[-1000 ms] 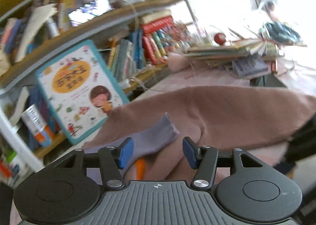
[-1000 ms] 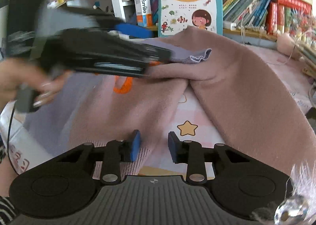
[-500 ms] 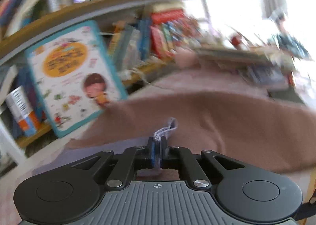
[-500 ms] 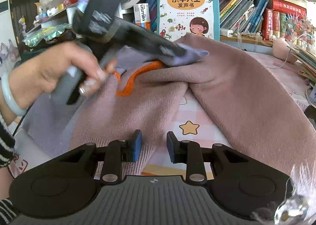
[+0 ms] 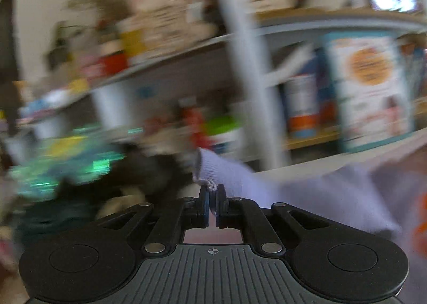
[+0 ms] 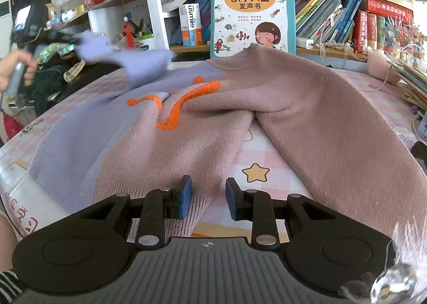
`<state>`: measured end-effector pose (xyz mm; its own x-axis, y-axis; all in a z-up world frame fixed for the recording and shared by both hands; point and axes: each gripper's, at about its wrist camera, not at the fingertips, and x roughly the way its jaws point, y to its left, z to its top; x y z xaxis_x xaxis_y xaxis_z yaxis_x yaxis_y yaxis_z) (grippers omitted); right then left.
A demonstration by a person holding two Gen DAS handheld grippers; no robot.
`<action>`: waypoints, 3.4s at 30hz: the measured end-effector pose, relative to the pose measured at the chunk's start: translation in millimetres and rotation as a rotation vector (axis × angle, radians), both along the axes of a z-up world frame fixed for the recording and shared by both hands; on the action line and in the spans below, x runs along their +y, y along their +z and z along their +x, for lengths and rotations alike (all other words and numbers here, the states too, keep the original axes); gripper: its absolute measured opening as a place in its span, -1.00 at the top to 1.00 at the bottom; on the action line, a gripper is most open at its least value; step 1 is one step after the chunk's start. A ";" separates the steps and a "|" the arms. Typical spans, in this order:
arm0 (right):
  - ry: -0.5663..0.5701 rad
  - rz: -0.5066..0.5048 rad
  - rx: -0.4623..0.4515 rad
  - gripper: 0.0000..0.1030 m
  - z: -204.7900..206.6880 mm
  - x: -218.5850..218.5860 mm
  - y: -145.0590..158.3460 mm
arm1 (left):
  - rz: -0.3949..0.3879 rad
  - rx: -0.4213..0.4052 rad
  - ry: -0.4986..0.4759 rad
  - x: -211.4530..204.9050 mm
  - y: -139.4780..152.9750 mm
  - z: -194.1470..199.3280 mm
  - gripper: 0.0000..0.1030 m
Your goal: Fold clothes
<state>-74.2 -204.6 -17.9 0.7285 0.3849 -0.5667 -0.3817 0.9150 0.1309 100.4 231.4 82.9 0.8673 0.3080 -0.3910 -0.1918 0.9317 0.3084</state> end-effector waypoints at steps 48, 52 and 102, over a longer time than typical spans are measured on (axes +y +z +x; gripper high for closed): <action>-0.486 -0.094 0.167 0.03 -43.4 -170.0 18.9 | -0.306 0.230 -0.316 -106.1 -92.1 -172.4 -0.43; -0.414 -0.056 0.181 0.85 -45.2 -165.4 23.2 | -0.360 0.232 -0.314 -100.9 -94.2 -170.8 -0.42; -0.066 0.150 0.163 0.72 11.3 -50.7 11.6 | -0.574 0.187 -0.304 -85.5 -97.6 -149.5 0.83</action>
<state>-62.9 -255.3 -6.3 0.6585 0.4279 -0.6191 -0.2840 0.9031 0.3221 -49.1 145.9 -14.7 0.7842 -0.2404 -0.5720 0.1134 0.9619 -0.2487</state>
